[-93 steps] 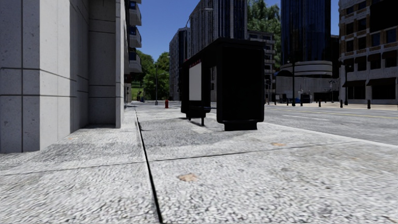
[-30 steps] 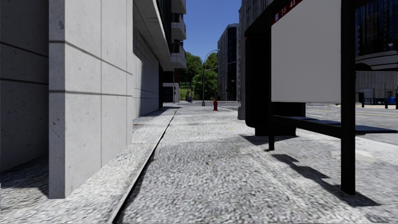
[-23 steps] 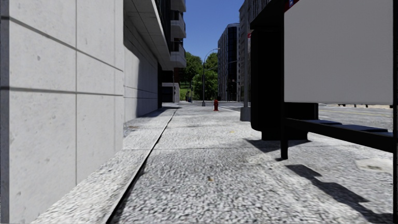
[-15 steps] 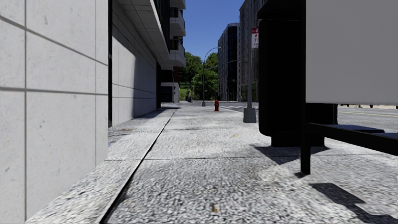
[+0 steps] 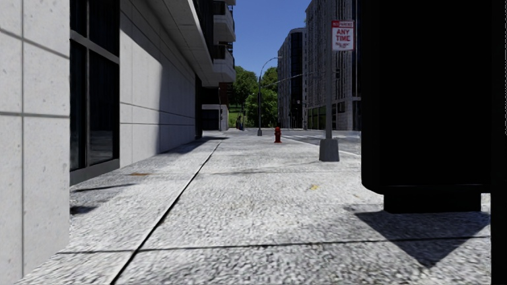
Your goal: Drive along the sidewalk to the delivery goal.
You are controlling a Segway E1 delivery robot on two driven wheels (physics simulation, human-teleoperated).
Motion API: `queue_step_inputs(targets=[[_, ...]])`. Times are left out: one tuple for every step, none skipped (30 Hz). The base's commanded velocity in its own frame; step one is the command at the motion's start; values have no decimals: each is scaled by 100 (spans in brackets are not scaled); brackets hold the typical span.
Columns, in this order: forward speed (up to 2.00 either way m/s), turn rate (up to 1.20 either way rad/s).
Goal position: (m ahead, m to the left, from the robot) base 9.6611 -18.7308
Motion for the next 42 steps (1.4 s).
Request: queue_step_inputs(targets=[[200, 0], [200, 0], [200, 0], [200, 0], [200, 0], [200, 0], [200, 0], [200, 0], [200, 0], [200, 0], [200, 0], [200, 0], [200, 0], [200, 0], [200, 0], [200, 0], [200, 0], [200, 0], [200, 0], [200, 0], [200, 0], [200, 0], [200, 0], [200, 0], [200, 0], [200, 0], [200, 0], [200, 0], [200, 0], [200, 0], [200, 0], [200, 0], [200, 0], [200, 0], [200, 0], [200, 0], [200, 0], [200, 0], [200, 0], [200, 0], [200, 0], [200, 0]])
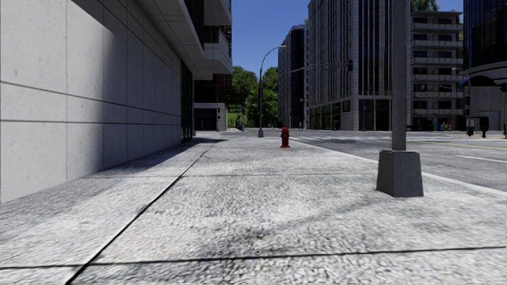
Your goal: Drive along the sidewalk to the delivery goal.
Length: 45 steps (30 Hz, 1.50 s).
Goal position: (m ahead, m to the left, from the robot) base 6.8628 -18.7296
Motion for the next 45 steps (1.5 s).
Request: queue_step_inputs(targets=[[200, 0], [200, 0], [200, 0], [200, 0], [200, 0], [200, 0], [200, 0], [200, 0], [200, 0], [200, 0], [200, 0], [200, 0], [200, 0], [200, 0], [200, 0], [200, 0], [200, 0], [200, 0], [200, 0], [200, 0], [200, 0], [200, 0], [200, 0], [200, 0], [200, 0], [200, 0], [200, 0], [200, 0], [200, 0], [200, 0], [200, 0], [200, 0], [200, 0], [200, 0], [200, 0], [200, 0], [200, 0], [200, 0], [200, 0], [200, 0], [200, 0], [200, 0], [200, 0], [200, 0], [200, 0]])
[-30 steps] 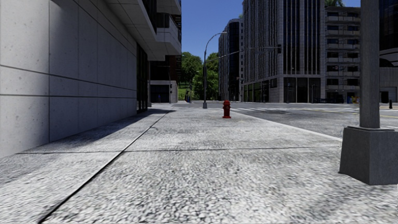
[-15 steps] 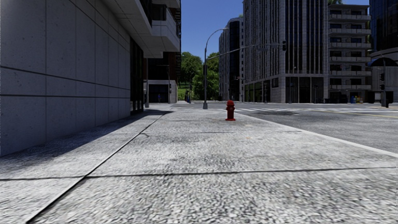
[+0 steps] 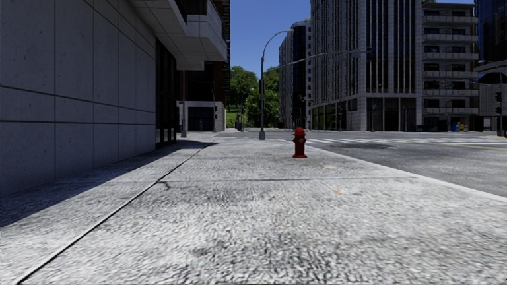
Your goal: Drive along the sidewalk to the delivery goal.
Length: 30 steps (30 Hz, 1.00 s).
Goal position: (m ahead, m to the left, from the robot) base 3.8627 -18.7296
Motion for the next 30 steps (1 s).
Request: queue_step_inputs(targets=[[200, 0], [200, 0], [200, 0], [200, 0], [200, 0], [200, 0], [200, 0], [200, 0], [200, 0], [200, 0], [200, 0], [200, 0], [200, 0], [200, 0], [200, 0], [200, 0], [200, 0], [200, 0], [200, 0], [200, 0], [200, 0], [200, 0], [200, 0], [200, 0], [200, 0], [200, 0], [200, 0], [200, 0], [200, 0], [200, 0]])
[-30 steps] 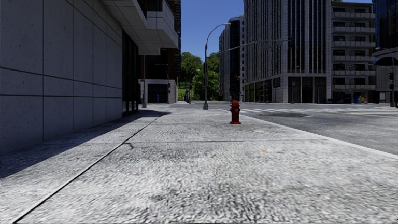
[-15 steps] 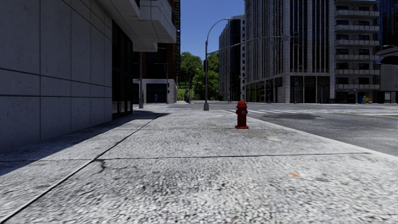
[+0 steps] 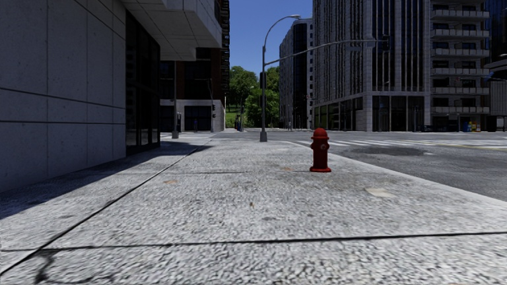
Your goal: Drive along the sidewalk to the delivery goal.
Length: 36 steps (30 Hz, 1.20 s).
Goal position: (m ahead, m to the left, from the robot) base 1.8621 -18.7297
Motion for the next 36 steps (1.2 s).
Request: queue_step_inputs(targets=[[200, 0], [200, 0], [200, 0], [200, 0], [200, 0], [200, 0], [200, 0], [200, 0], [200, 0], [200, 0], [200, 0], [200, 0], [200, 0], [200, 0], [200, 0], [200, 0], [200, 0], [200, 0], [200, 0], [200, 0], [200, 0], [200, 0], [200, 0], [200, 0], [200, 0], [200, 0], [200, 0], [200, 0], [200, 0], [200, 0], [200, 0], [200, 0], [200, 0], [200, 0], [200, 0], [200, 0]])
